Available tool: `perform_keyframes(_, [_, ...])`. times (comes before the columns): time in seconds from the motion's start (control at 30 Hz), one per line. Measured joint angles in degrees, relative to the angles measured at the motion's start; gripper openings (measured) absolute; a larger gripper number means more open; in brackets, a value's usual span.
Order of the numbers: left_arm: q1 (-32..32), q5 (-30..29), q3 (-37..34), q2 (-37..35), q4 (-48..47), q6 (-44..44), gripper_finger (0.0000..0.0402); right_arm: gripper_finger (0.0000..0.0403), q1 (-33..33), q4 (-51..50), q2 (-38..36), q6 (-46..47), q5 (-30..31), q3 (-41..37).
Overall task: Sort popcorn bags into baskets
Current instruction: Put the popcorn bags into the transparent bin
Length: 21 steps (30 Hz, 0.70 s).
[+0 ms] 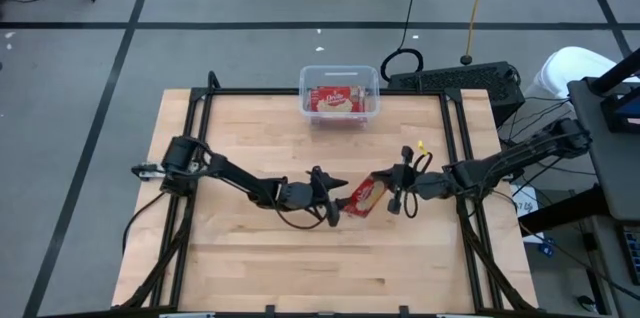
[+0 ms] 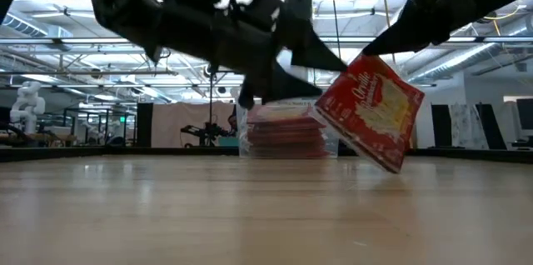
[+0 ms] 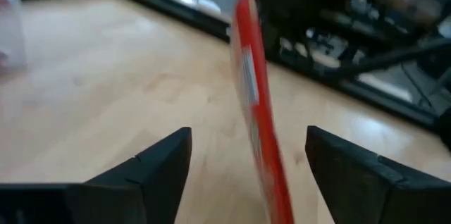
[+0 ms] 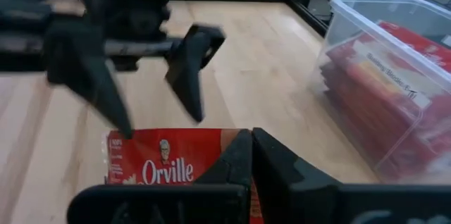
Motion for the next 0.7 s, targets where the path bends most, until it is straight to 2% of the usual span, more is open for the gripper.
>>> perform_keyframes(0.13, [0.2,2.5,1.8,3.7,0.1,-0.1,0.0281,0.0000,-0.8,0.0,0.0,0.0,0.1,0.0])
perform_keyframes(0.27, [0.4,2.6,2.9,6.0,0.1,-0.4,0.0239,0.0000,-1.2,0.2,0.0,0.1,0.0,0.0])
perform_keyframes(0.37, [0.5,2.5,2.8,5.9,-0.5,-0.2,0.0177,0.0000,-1.2,0.2,0.0,-0.5,-0.1,0.0])
perform_keyframes(0.53, [0.5,3.4,2.8,4.8,-2.0,4.2,0.0038,0.0000,-1.2,-0.1,-0.2,-0.6,-1.3,0.0])
perform_keyframes(0.57, [0.6,3.8,2.8,4.1,-3.4,4.7,0.0024,0.0000,-1.2,-0.1,-0.6,-0.6,-2.3,0.0])
perform_keyframes(0.7, [1.1,3.8,2.8,-0.1,-12.8,5.2,0.0035,0.0000,-1.2,-1.4,-2.7,0.9,-4.7,0.0])
